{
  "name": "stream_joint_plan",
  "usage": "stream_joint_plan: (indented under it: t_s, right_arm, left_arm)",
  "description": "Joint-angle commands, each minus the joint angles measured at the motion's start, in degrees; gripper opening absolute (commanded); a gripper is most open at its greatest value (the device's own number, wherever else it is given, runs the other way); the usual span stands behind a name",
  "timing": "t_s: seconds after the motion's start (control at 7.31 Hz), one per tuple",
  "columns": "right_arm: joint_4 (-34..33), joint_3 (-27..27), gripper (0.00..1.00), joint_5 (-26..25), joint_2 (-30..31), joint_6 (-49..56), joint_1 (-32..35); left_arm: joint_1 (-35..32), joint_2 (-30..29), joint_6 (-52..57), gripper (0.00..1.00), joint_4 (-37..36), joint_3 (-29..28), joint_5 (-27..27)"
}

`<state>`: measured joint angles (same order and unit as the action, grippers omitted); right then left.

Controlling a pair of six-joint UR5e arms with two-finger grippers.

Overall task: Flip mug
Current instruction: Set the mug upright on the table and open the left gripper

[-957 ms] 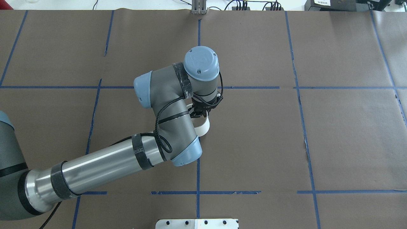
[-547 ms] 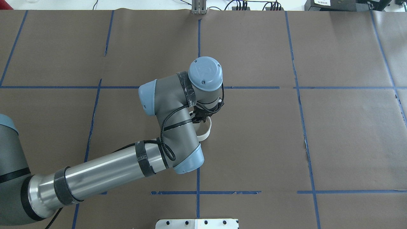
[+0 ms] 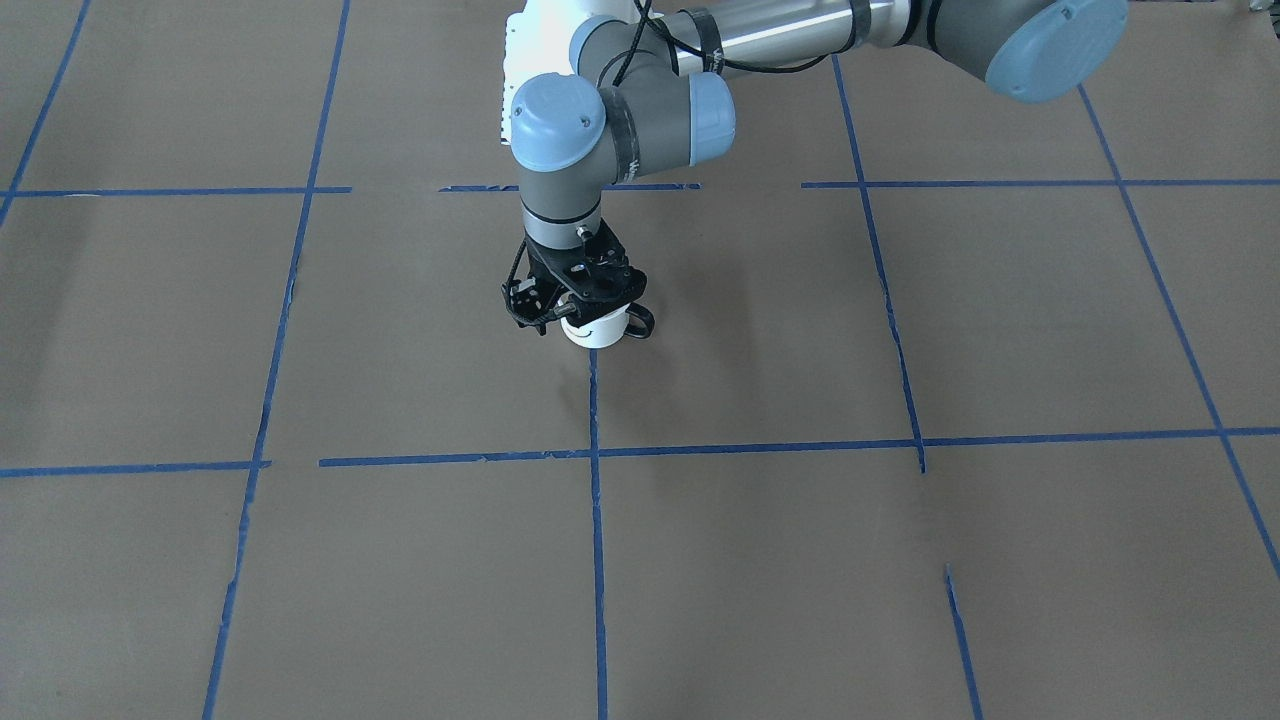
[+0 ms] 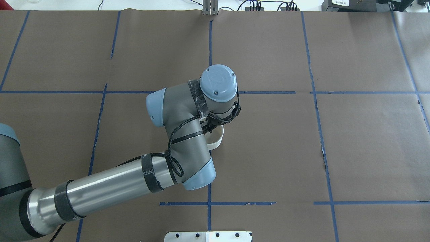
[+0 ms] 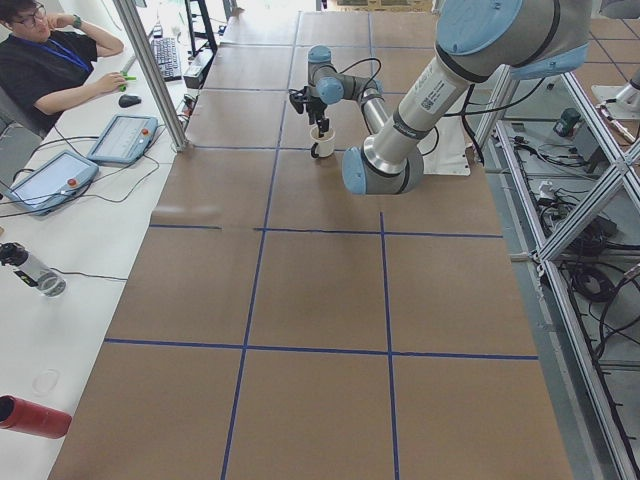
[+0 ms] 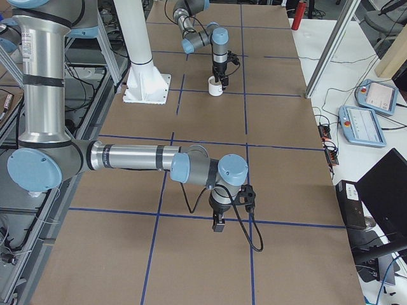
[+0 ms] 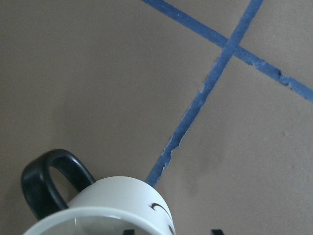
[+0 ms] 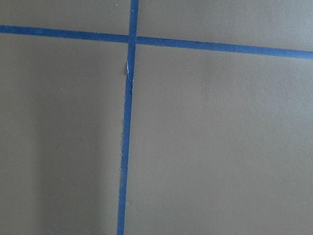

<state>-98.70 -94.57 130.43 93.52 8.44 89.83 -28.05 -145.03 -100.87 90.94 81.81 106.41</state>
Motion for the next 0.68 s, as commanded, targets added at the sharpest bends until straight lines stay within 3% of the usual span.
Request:
stream_joint_plan:
  t_s: [0.0, 0.27, 0.41, 0.55]
  right_arm:
    - [0.0, 0.0, 1.0, 0.0, 0.0, 0.0, 0.0]
    - [0.0, 0.0, 1.0, 0.0, 0.0, 0.0, 0.0]
    - [0.0, 0.0, 1.0, 0.0, 0.0, 0.0, 0.0]
    - [0.0, 0.0, 1.0, 0.0, 0.0, 0.0, 0.0]
  left_arm:
    - [-2.26, 3.16, 2.84, 0.99, -7.06, 12.6, 0.11]
    - [-6.73, 12.97, 12.3, 0.99, -7.97, 24.05, 0.29]
    - [-10.06, 17.81, 22.63, 0.99, -7.97, 28.36, 0.72]
    - [-14.62, 24.21, 32.3, 0.99, -7.54, 30.84, 4.55]
